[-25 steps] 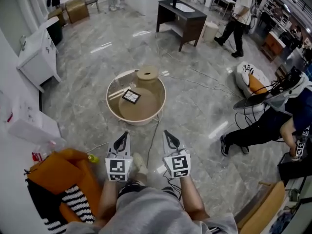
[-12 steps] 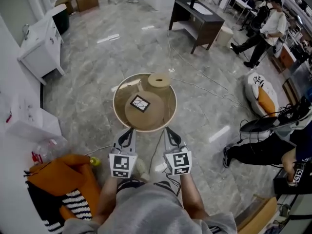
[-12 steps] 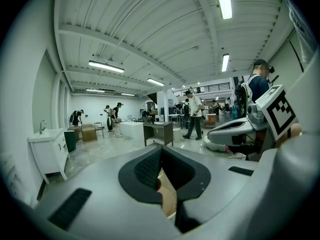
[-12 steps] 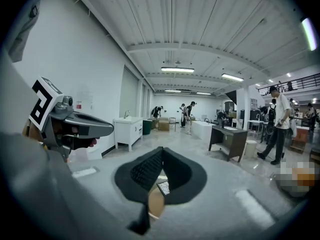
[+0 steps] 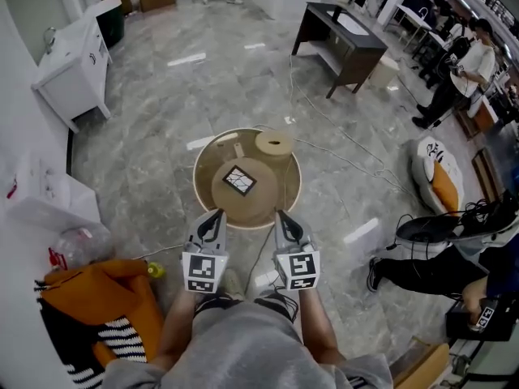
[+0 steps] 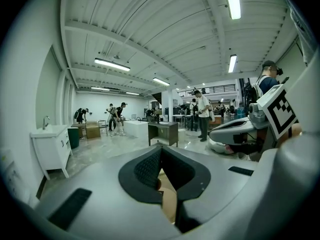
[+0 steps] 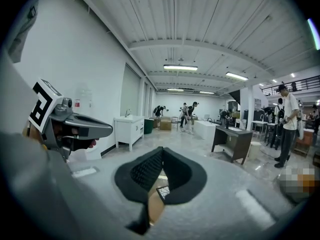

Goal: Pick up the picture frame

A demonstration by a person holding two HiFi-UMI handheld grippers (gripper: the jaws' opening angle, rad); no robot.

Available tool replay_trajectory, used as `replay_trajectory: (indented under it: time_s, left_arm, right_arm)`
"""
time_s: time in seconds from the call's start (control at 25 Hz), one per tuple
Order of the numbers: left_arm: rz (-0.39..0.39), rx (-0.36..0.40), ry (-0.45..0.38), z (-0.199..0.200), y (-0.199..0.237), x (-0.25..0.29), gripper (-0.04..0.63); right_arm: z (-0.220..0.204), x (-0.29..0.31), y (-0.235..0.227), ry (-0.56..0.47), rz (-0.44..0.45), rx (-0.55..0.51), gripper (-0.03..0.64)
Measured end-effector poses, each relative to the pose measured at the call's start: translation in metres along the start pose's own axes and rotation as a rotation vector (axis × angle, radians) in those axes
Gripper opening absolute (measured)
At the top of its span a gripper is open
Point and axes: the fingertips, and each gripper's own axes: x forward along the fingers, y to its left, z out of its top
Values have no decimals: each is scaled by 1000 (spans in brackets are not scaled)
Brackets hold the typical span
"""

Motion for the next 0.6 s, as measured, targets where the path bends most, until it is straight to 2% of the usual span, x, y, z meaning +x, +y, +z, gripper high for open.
replay_trajectory:
  time_s: [0.36,0.6]
  left_arm:
    - [33,-12,-13,0,28,17,17]
    - [81,-25,-10,1,45,34,17]
  right_arm:
    - [1,26,-7,4,4,-6,0]
    - [11,59,-20,-11,40,-27,0]
